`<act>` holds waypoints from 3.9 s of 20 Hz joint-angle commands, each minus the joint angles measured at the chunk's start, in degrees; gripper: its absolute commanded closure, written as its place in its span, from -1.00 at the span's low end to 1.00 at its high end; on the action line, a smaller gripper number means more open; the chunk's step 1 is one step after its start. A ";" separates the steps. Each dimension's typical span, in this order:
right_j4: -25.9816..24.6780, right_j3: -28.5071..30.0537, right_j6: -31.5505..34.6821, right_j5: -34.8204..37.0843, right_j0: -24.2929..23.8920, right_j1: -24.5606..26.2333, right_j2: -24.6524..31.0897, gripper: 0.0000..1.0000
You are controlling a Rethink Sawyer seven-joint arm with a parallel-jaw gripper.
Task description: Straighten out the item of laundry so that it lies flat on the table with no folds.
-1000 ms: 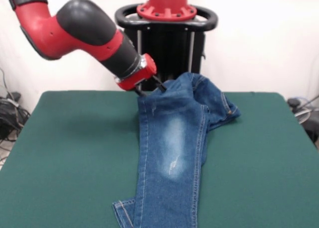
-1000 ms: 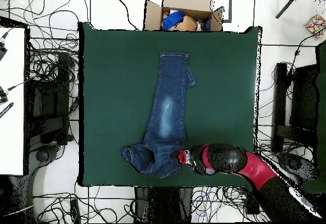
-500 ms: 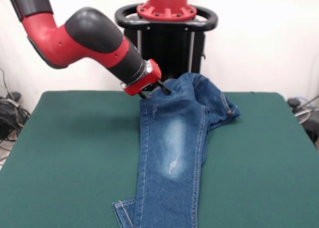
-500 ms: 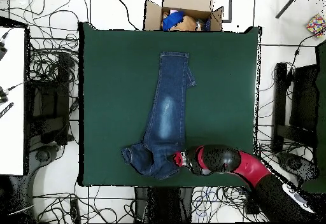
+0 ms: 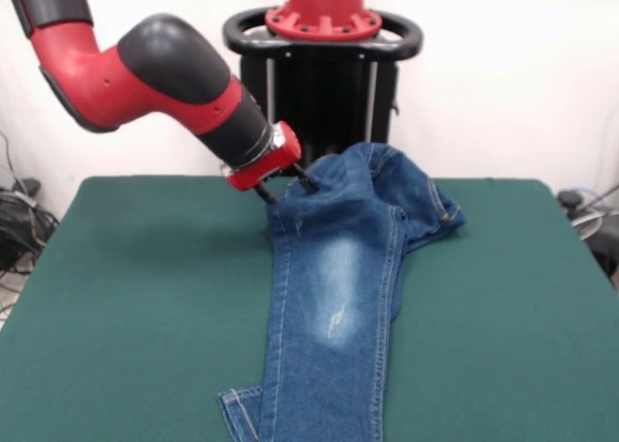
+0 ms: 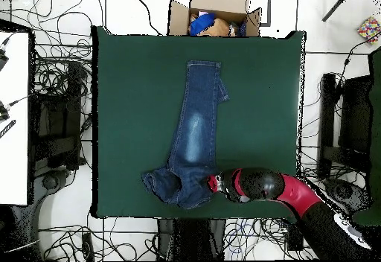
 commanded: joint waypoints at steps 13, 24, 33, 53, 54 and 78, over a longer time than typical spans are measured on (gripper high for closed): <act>-3.36 -9.17 -7.35 -0.96 2.74 1.15 2.79 -1.00; -4.09 -9.16 -7.04 -2.08 2.89 1.48 2.53 -1.00; -4.95 -13.08 -10.11 -2.52 3.05 5.50 3.21 -1.00; -4.11 -14.29 -9.70 0.38 2.91 6.53 4.47 -1.00; -3.90 -14.14 -9.60 0.45 2.91 6.71 4.56 -1.00; -0.98 -8.37 -3.17 -2.54 3.34 10.35 6.21 -1.00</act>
